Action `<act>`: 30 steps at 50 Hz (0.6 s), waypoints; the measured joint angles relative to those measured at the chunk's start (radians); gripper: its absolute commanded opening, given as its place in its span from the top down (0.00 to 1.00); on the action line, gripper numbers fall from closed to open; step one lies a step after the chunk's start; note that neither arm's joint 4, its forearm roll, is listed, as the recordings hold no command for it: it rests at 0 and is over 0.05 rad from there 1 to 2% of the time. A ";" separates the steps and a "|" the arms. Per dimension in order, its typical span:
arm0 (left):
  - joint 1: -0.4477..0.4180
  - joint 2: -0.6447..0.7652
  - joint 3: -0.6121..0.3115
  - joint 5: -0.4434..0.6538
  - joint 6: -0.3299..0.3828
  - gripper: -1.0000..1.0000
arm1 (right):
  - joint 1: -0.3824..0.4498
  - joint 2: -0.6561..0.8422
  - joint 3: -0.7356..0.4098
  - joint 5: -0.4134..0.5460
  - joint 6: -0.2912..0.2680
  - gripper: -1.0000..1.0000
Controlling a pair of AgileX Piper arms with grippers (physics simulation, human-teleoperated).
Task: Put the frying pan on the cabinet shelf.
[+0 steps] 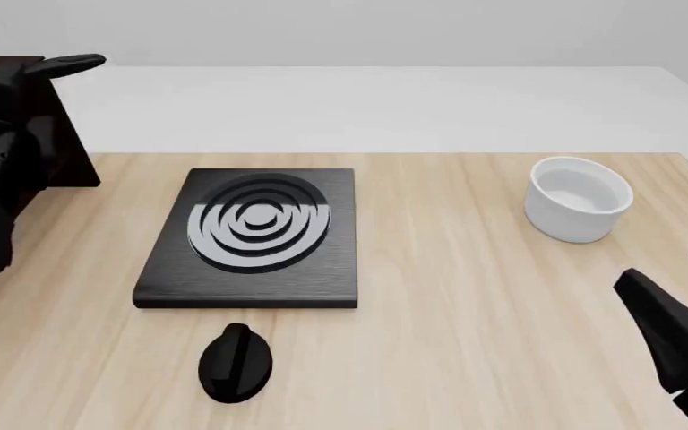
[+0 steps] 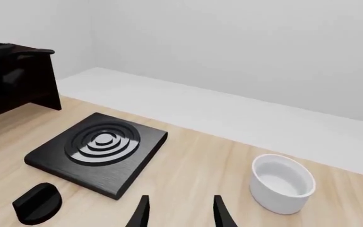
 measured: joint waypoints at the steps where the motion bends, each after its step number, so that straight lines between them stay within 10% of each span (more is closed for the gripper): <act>1: -0.005 -0.012 0.005 0.007 0.007 0.00 | 0.000 -0.001 0.000 0.000 0.000 0.00; 30: -0.102 -0.293 0.014 0.393 0.393 0.00 | 0.002 -0.048 0.027 0.019 -0.001 0.00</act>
